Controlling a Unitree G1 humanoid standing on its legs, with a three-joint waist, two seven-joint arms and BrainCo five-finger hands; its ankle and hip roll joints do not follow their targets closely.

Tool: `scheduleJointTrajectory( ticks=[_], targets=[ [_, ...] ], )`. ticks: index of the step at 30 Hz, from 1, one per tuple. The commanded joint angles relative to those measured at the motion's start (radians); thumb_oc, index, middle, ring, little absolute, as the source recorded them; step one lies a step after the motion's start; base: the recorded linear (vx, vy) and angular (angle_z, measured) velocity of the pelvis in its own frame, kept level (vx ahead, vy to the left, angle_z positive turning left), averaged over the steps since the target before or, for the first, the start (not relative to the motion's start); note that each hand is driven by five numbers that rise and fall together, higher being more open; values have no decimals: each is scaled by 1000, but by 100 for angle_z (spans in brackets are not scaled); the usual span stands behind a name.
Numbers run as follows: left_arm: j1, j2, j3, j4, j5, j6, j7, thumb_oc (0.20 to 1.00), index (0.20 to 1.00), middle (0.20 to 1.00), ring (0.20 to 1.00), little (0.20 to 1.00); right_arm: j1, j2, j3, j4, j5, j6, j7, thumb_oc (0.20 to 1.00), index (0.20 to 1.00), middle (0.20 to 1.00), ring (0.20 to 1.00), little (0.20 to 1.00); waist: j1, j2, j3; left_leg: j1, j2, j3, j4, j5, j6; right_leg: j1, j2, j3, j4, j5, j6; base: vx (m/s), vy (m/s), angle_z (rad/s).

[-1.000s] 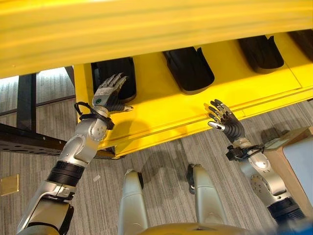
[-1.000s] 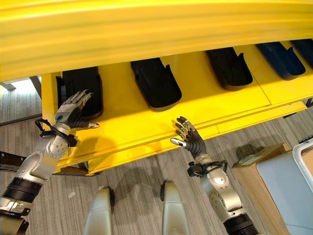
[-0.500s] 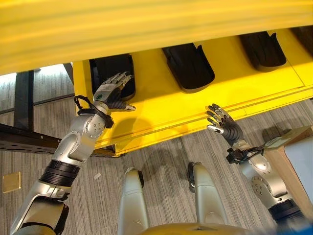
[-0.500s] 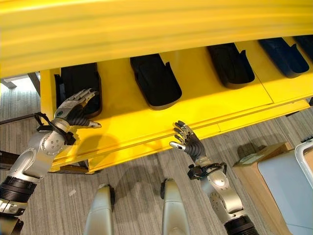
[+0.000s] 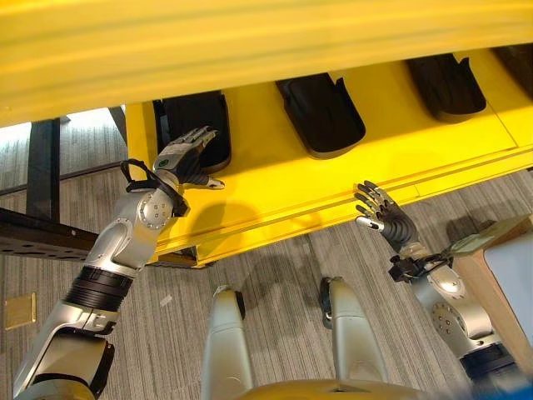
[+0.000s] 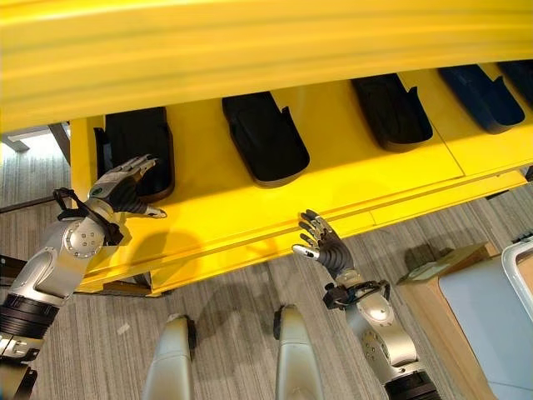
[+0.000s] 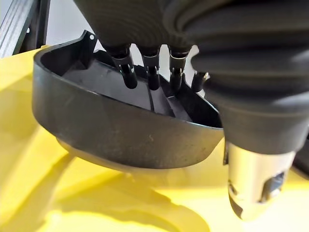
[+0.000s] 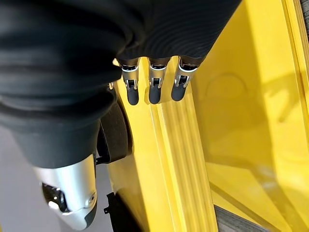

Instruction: Move parts from the plastic box to the shelf.

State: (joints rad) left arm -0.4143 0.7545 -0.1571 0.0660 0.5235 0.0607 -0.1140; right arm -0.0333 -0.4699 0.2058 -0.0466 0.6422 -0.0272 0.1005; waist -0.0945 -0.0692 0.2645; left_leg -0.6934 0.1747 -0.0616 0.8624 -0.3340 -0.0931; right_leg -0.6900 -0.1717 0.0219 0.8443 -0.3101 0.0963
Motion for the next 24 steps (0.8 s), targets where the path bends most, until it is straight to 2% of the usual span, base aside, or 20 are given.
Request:
scheduleJointTrajectory(
  ticks=[1,12,15,24],
  targets=[
    [-31,9,-8,-1,17,-7,-3,1000,1000,1000,1000,1000,13,11,-32,-28,-15,-23,14,1000,1000,1000,1000,1000,8,15,-58,-1,-1,-8,-7,66,34,-10,20,17,18,64,-43,0,0,0],
    [-9,10,0,-7,15,2,-33,1000,1000,1000,1000,1000,13,11,-33,-25,-16,-15,20,1000,1000,1000,1000,1000,8,14,-54,-3,-1,-9,-7,67,34,-12,21,15,18,64,-44,0,0,0],
    [-19,18,-13,-10,-13,10,-76,1000,1000,1000,1000,1000,17,8,-39,-24,-14,-9,28,1000,1000,1000,1000,1000,7,15,-54,-4,-1,-8,-4,66,34,-13,22,18,21,64,-44,0,0,0],
    [-48,48,-31,-9,-77,15,-108,1000,1000,1000,1000,1000,33,9,-38,-14,-4,-7,44,1000,1000,1000,1000,1000,4,15,-51,2,-3,-6,-1,64,33,-8,20,21,27,60,-44,0,0,0]
  ],
)
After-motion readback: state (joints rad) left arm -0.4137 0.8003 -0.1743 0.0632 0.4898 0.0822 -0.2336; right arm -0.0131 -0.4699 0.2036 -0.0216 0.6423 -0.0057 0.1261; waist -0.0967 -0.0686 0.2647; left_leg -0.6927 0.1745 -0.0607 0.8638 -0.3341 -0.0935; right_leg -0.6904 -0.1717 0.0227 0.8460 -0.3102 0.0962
